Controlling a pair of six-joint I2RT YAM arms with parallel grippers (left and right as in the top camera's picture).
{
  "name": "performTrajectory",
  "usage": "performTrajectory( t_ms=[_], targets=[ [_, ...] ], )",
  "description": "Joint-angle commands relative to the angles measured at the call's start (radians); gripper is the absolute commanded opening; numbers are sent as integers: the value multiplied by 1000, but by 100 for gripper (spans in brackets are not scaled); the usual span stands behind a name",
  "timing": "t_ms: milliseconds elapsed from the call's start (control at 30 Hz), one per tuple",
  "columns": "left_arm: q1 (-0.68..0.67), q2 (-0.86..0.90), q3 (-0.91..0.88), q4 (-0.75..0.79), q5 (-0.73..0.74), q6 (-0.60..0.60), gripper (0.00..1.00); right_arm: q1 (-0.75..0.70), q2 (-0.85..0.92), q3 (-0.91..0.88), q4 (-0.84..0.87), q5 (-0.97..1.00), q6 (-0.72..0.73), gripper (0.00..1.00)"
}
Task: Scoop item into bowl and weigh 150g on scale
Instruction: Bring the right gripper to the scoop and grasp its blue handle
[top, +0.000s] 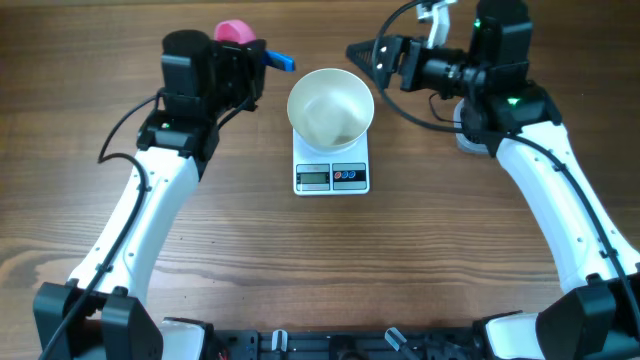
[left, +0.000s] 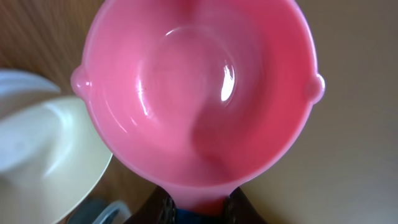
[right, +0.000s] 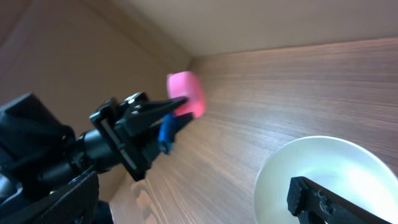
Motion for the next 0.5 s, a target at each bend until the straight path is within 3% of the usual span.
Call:
performTrajectory(
  t_ms=[0,467],
  targets=[
    [-36,6,12,21,46,-8,4,23,0,16,3,14,-77,100],
    [-44,7,12,27,-11,-8,4,24,-1,16,10,42,-203,100]
  ],
)
